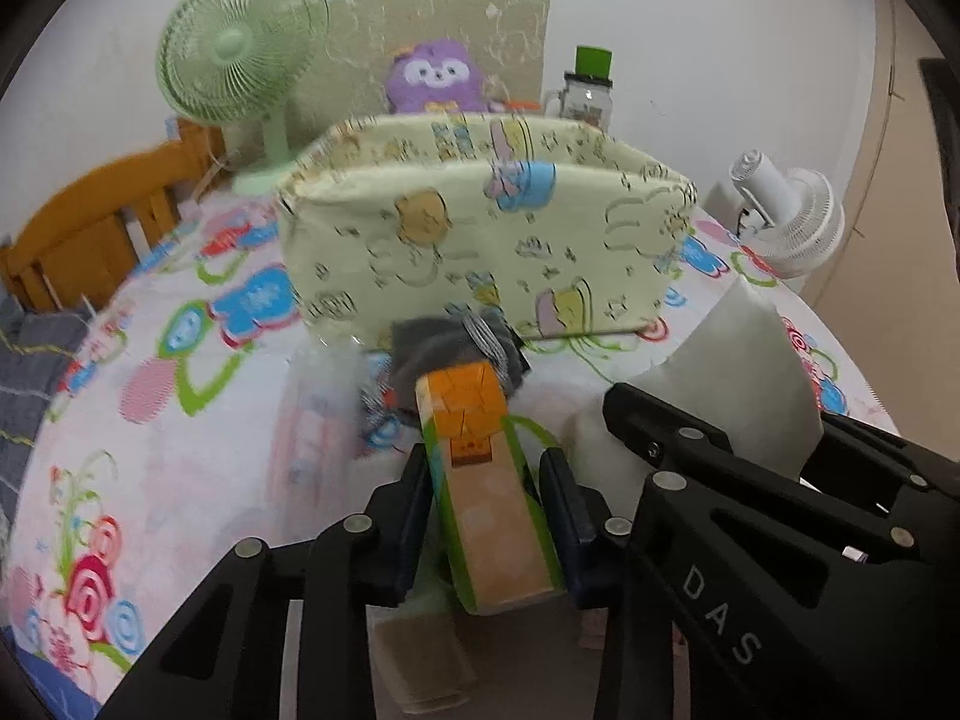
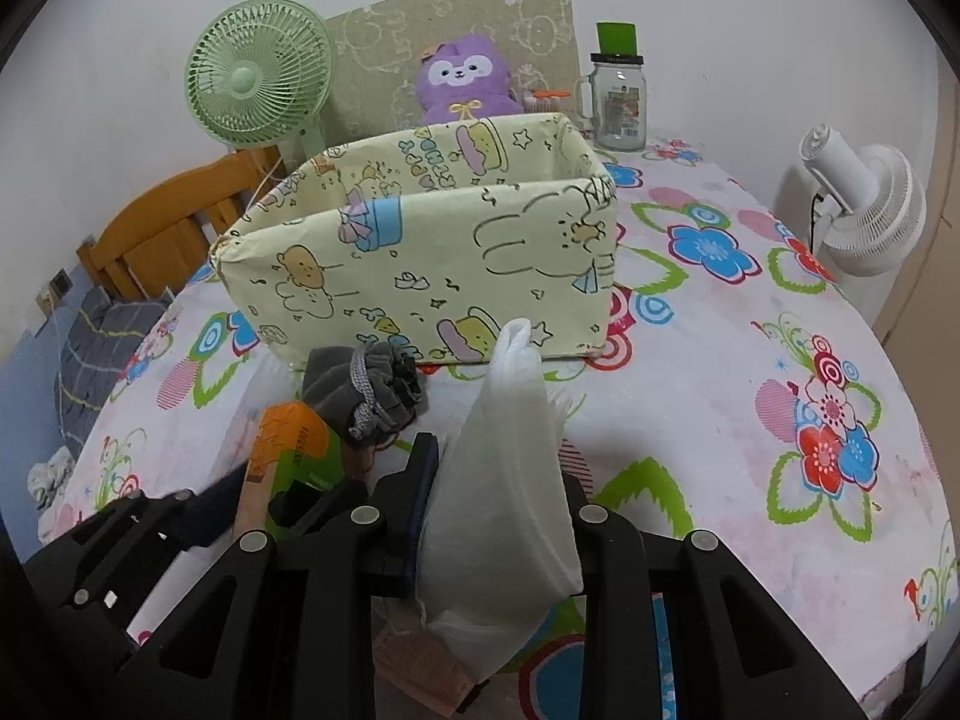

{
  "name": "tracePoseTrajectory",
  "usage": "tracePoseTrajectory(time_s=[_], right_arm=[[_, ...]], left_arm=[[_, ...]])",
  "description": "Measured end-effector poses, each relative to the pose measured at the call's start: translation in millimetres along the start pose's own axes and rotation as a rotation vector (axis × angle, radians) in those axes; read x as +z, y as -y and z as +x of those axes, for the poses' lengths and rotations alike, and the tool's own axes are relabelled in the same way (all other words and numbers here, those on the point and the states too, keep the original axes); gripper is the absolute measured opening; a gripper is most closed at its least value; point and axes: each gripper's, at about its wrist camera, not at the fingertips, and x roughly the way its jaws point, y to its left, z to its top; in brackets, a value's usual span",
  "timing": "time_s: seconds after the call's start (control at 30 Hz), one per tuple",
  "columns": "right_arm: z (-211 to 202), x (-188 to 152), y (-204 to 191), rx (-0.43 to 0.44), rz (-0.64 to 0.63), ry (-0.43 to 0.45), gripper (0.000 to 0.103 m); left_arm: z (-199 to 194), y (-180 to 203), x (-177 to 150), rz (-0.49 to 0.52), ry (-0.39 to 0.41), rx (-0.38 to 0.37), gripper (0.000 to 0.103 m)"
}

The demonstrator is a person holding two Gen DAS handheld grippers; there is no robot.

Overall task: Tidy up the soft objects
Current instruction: 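Carry tissue pack with left tool while right carries white cloth over box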

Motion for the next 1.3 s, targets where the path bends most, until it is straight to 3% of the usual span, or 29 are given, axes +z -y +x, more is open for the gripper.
tracePoseTrajectory(time_s=[0.13,0.23,0.6,1.3], right_arm=[[1.0,-0.6,2.5,-0.004,0.005,-0.004,0.031],[0.2,0.2,3.3,-0.005,0.006,-0.001,0.031],[-16.7,7.3,5.6,0.001,0.017,0.037,0.031],[-97.4,43.4,7.3,0.0,0.022,0.2,0.031]], left_arm=[[6.0,1.6,-1.0,-0.009,-0.02,0.0,0.021],[4.7,2.1,-1.3,-0.014,-0.02,-0.011,0.017],[-15.7,10.7,8.8,-0.003,0.03,0.0,0.016],[-86.7,32.8,46.8,0.036,0.184,0.003,0.016]])
